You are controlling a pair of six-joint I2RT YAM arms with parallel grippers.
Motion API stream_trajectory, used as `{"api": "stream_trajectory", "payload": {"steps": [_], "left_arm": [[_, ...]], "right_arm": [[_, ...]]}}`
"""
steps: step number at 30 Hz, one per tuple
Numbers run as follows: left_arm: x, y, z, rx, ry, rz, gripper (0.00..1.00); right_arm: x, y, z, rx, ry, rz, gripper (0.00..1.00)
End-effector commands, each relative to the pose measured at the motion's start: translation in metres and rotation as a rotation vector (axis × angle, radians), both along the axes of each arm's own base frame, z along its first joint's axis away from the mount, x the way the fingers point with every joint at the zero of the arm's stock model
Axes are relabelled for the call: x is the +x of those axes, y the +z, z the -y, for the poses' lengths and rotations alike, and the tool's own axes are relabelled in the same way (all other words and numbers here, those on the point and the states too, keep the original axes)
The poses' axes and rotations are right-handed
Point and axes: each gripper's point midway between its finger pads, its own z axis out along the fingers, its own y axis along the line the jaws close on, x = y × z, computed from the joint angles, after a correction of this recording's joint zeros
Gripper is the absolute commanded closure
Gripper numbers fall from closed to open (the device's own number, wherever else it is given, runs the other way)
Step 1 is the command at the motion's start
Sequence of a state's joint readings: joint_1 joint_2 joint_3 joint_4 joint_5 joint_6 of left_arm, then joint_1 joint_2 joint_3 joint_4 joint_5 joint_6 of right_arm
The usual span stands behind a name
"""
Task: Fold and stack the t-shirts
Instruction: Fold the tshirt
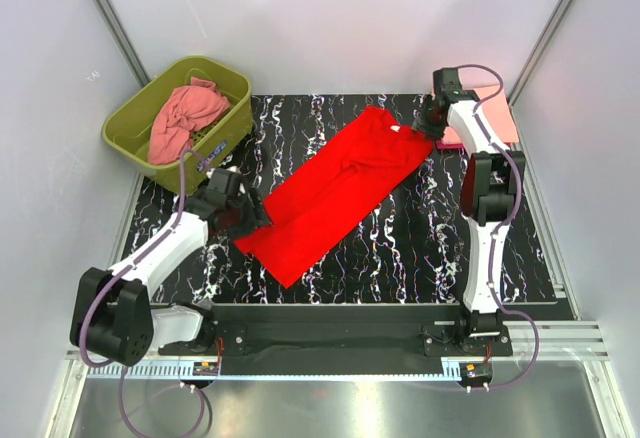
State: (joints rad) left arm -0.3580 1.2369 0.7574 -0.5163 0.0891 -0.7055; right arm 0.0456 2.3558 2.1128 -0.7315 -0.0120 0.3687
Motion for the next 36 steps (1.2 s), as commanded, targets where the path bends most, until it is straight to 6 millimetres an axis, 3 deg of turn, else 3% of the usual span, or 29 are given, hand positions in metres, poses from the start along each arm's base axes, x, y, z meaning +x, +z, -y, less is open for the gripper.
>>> {"api": "stream_trajectory", "payload": {"steps": [1, 3, 6, 9, 13, 14, 16, 19, 20, 21, 22, 23, 24, 29, 33, 36], "left_arm": [[0.009, 0.003, -0.015, 0.013, -0.028, 0.035, 0.33], [0.012, 0.004, -0.031, 0.096, -0.008, 0.046, 0.33], [0.008, 0.004, -0.038, 0.137, -0.017, 0.046, 0.33], [0.009, 0.002, -0.028, 0.086, -0.038, 0.049, 0.34], [0.011, -0.015, -0.024, 0.08, -0.035, -0.008, 0.34], [0.017, -0.013, -0.02, 0.057, -0.033, 0.0, 0.34], [0.021, -0.012, -0.007, -0.03, -0.031, -0.012, 0.35], [0.04, -0.007, -0.006, -0.041, -0.011, 0.024, 0.35], [0.05, 0.0, -0.006, -0.035, -0.011, 0.036, 0.35], [0.054, -0.01, -0.012, -0.005, 0.006, -0.002, 0.35], [0.063, -0.006, -0.013, 0.007, 0.011, -0.004, 0.35], [0.062, -0.012, -0.017, 0.028, 0.022, -0.033, 0.35], [0.063, -0.023, -0.019, 0.036, 0.032, -0.068, 0.35], [0.053, -0.058, -0.025, -0.01, 0.116, -0.177, 0.34], [0.039, -0.064, -0.038, 0.044, 0.161, -0.177, 0.34], [0.019, -0.068, -0.053, 0.09, 0.216, -0.18, 0.34]], "right_arm": [[-0.021, 0.068, -0.05, 0.069, -0.007, 0.081, 0.54], [-0.037, 0.056, -0.073, 0.157, -0.064, 0.025, 0.53], [-0.055, 0.05, -0.109, 0.237, -0.088, 0.016, 0.53], [-0.061, 0.039, -0.131, 0.275, -0.105, 0.002, 0.54], [-0.069, 0.026, -0.176, 0.3, -0.047, -0.021, 0.55], [-0.069, 0.028, -0.182, 0.294, -0.04, -0.026, 0.56], [-0.082, 0.012, -0.191, 0.246, -0.017, -0.089, 0.57], [-0.093, 0.0, -0.187, 0.186, 0.011, -0.133, 0.58], [-0.101, -0.012, -0.181, 0.164, 0.012, -0.156, 0.58], [-0.105, -0.01, -0.178, 0.15, 0.035, -0.146, 0.58], [-0.106, -0.011, -0.177, 0.147, 0.044, -0.134, 0.58], [-0.113, -0.022, -0.168, 0.103, 0.049, -0.147, 0.58], [-0.114, -0.019, -0.165, 0.093, 0.06, -0.139, 0.59], [-0.119, -0.015, -0.154, 0.029, 0.126, -0.116, 0.59], [-0.123, -0.004, -0.141, 0.024, 0.133, -0.09, 0.59], [-0.121, 0.0, -0.115, 0.023, 0.082, -0.076, 0.58]]}}
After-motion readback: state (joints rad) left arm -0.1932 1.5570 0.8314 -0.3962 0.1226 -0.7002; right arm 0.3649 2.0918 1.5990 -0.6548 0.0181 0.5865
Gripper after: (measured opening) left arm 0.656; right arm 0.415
